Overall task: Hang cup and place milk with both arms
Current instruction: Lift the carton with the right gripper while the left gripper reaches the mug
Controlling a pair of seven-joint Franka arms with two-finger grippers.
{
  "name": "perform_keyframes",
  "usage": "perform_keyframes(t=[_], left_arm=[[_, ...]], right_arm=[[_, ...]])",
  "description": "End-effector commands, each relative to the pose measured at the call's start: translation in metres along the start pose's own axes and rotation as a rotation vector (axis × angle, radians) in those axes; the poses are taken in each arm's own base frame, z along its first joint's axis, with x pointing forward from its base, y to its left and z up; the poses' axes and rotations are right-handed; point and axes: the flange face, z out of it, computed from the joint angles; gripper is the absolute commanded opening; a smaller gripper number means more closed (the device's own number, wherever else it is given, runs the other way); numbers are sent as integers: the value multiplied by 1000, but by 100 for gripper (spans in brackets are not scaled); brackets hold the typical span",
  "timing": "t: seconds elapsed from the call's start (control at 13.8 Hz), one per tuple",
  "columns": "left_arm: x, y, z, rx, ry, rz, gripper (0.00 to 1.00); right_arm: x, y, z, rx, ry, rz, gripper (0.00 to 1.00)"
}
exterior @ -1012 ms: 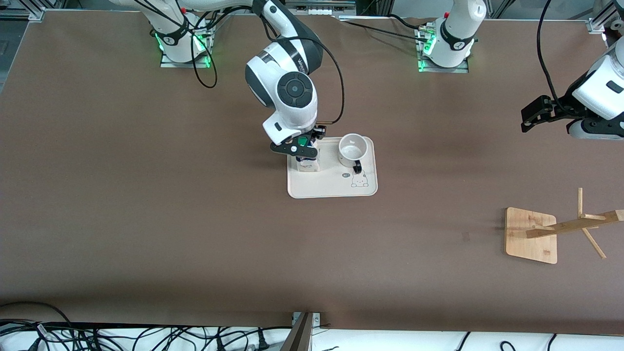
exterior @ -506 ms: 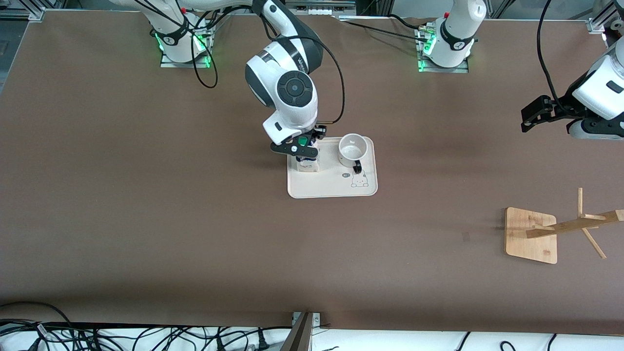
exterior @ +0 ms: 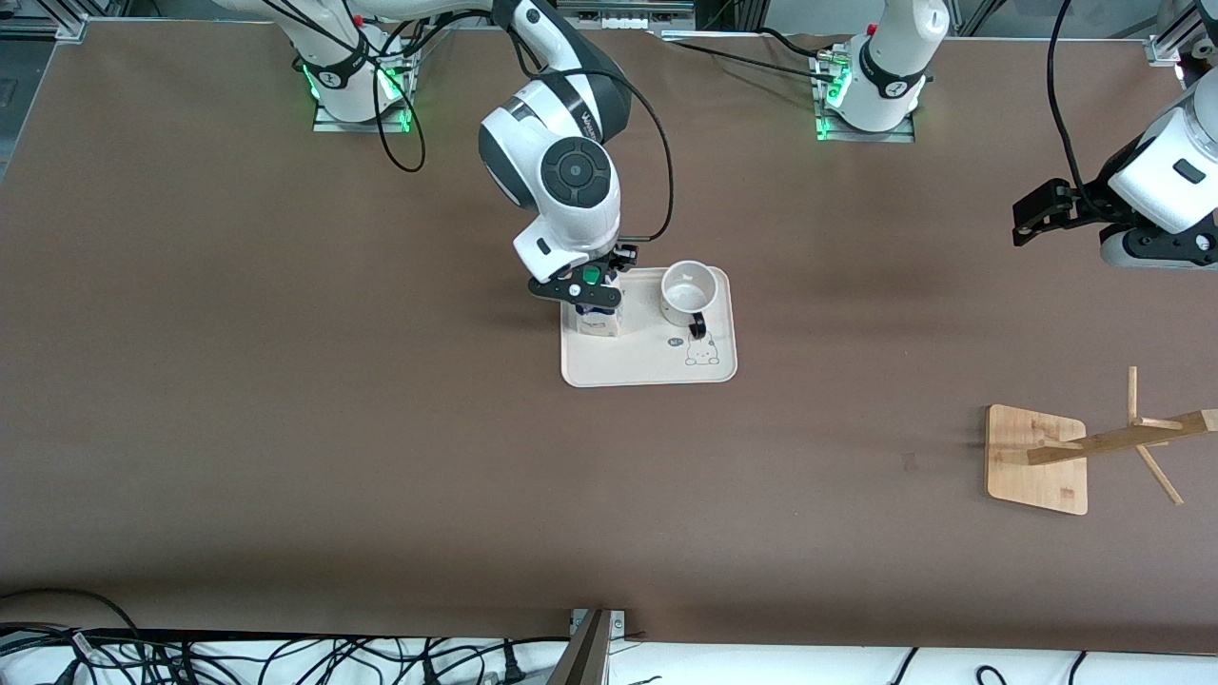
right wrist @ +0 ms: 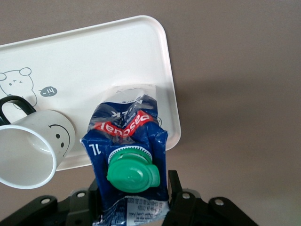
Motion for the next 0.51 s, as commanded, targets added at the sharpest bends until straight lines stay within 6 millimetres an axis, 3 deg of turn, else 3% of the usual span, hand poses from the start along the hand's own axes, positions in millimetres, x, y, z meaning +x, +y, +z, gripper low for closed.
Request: perform_keyframes(t=[0.0,0.14,0.29,0.43], left_arm=[[9,-2,1,-12,-18,-5,100],[19,-5,14,-12,-35,-10,100],[33,-29,40,-19,-85,-6,100],[35,-39,45,-22,-90,-10,100]], right_arm=[[-3,-2,-5,18,-9,-1,53],[-2,-2,-6,18,-7,-8,50],[-2,-4,-16,28,-2,-12,49],[-2,-5,-18,29,-2,-12,48]])
